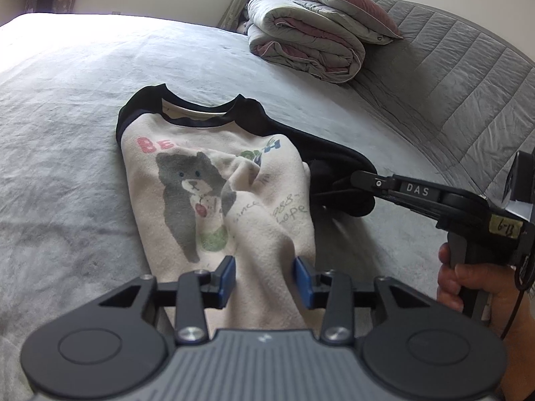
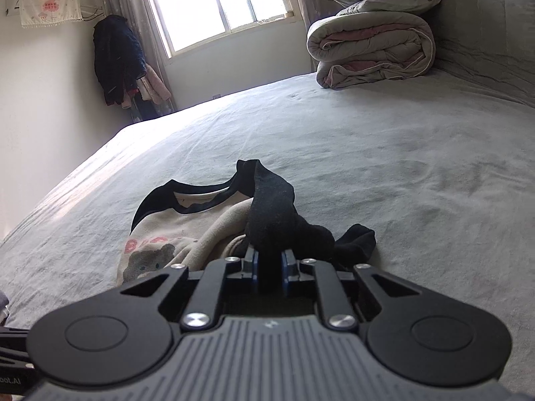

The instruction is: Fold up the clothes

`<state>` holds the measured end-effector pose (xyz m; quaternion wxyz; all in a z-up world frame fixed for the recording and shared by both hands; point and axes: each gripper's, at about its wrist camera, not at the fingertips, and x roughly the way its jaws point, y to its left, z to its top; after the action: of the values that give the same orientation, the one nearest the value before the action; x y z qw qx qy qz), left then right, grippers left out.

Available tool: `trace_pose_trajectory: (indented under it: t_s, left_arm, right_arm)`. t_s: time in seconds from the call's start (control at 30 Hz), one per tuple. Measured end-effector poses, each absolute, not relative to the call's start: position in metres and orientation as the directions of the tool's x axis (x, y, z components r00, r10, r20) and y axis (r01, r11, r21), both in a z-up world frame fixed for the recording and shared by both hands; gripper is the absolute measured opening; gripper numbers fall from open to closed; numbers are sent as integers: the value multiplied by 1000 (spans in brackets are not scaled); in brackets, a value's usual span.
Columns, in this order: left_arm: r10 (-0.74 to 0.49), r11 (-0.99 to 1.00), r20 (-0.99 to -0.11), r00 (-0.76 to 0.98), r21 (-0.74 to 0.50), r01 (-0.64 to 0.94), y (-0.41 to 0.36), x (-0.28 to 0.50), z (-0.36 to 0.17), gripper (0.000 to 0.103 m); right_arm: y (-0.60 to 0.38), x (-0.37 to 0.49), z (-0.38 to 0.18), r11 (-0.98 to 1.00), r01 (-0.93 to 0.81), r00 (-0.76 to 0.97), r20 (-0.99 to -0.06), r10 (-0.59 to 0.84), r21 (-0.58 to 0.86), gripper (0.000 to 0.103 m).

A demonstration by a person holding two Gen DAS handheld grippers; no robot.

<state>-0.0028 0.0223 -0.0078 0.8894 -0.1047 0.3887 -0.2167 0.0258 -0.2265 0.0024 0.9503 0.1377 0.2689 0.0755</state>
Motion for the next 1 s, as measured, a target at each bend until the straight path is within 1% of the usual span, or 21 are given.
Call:
trace_pose_trajectory:
  t_s: [0.2, 0.3, 0.33, 0.4, 0.43, 0.53, 0.63, 0.67, 0.73, 0.8, 0.87, 0.97, 1.0]
  left_arm:
    - [-468, 884, -646, 603, -330, 332, 19, -1, -5, 40]
    - [-471, 881, -656, 590, -325, 343, 18, -1, -6, 40]
    - [-472, 881, -661, 583, -323, 347, 17, -1, -7, 42]
    - [-473, 879, -672, 569, -319, 355, 16, -1, -9, 54]
    - [-474, 878, -678, 562, -317, 358, 15, -1, -10, 56]
    - [-483, 871, -698, 529, -322, 370, 10, -1, -15, 56]
    - [-478, 871, -712, 514, -308, 384, 5, -3, -20, 57]
    - [-471, 873, -717, 514, -295, 388, 2, -3, -21, 59]
    - [-460, 876, -724, 514, -277, 394, -1, -3, -24, 64]
    - [-447, 881, -733, 512, -259, 396, -5, -3, -28, 68]
    - [-429, 886, -743, 514, -236, 398, -10, -2, -33, 70]
    - [-390, 896, -749, 536, -173, 410, -20, -3, -39, 70]
    - [-372, 900, -749, 548, -147, 411, -23, -4, -40, 64]
  right_arm:
    - [-236, 14, 35, 947, -75, 871, -441, 215, 313, 14]
    - [-241, 12, 47, 942, -63, 876, -434, 211, 331, 14]
    - [-241, 11, 49, 941, -59, 877, -433, 208, 332, 14]
    - [-242, 10, 51, 941, -51, 879, -432, 201, 334, 14]
    - [-242, 9, 52, 941, -47, 880, -431, 197, 334, 14]
    - [-243, 12, 39, 939, -35, 862, -465, 201, 342, 14]
    - [-245, 17, 16, 937, 3, 829, -525, 194, 350, 18]
    - [-246, 19, 8, 936, 16, 816, -546, 191, 352, 21]
    - [-251, 23, -4, 927, 46, 790, -582, 194, 372, 21]
    - [-255, 26, -7, 921, 47, 780, -590, 208, 386, 22]
    - [-257, 25, -7, 918, 40, 777, -590, 220, 394, 24]
    - [-259, 20, -6, 911, 28, 771, -589, 242, 411, 32]
    - [-262, 18, -5, 907, 27, 770, -587, 250, 421, 32]
